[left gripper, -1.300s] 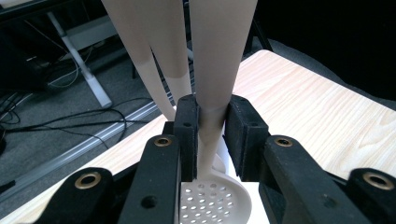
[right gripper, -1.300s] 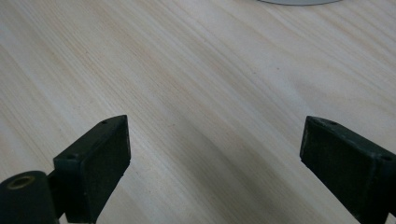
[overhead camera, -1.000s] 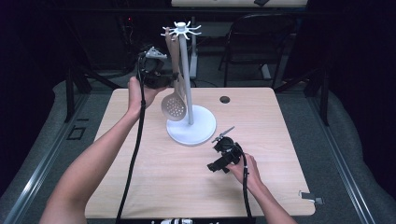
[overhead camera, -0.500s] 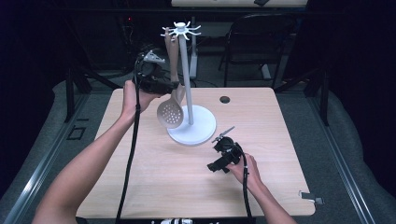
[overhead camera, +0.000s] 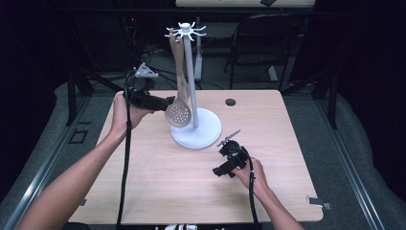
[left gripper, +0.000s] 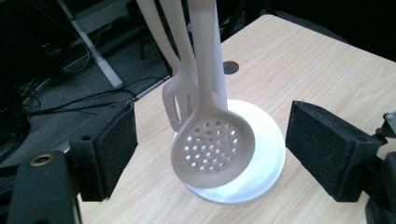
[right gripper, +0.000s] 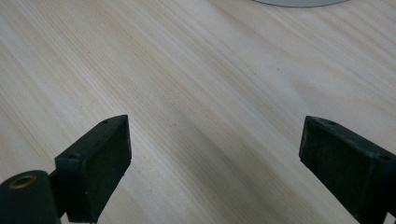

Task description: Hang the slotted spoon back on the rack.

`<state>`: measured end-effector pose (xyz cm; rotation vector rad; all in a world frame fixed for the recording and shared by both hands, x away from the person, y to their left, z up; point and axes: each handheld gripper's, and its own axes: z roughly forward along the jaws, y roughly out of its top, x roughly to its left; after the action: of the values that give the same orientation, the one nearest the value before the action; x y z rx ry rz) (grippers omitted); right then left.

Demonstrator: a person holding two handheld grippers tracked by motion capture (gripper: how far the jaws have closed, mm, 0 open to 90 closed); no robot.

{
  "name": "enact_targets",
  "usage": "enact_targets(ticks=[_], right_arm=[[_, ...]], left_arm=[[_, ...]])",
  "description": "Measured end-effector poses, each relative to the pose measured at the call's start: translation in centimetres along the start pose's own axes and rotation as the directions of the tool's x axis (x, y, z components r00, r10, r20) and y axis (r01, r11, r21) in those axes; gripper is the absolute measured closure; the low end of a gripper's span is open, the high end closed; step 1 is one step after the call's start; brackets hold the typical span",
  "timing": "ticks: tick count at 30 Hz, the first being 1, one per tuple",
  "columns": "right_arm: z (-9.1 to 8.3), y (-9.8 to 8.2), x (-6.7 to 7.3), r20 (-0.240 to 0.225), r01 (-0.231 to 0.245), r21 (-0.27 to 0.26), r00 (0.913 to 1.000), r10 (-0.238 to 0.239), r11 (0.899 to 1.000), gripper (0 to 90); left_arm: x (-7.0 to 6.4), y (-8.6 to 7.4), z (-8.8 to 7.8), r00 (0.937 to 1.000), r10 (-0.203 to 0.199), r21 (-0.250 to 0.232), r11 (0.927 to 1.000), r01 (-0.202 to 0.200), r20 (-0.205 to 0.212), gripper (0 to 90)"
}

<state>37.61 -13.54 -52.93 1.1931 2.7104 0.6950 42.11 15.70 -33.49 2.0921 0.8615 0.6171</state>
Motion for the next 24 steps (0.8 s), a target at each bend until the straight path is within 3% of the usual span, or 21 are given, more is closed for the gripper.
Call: enact_targets(ticks=[6,16,24], right_arm=[[-0.1,0.1,0.0,0.003,0.012,0.009,0.9999,-0.012,1.0,8.9],[-0.1,0.1,0.1,-0.001,0.012,0.001,0.9999,-0.012,1.0,8.9],[0.0,0.1,0.1,0.0,0.013,0.008,0.9999,-0.013,1.0,9.0]], left_arm=[[-0.5,-2.6,-1.1,1.0,-0.001,0.017,0.9999,0.001,-0.004,15.6],[-2.0,-8.2,-2.1,0.999,0.035,0.081,0.9962,-0.032,-0.027,15.5],[-1.9,-12.0,-1.9,0.9997,-0.015,0.113,0.9934,0.018,-0.021,15.4]])
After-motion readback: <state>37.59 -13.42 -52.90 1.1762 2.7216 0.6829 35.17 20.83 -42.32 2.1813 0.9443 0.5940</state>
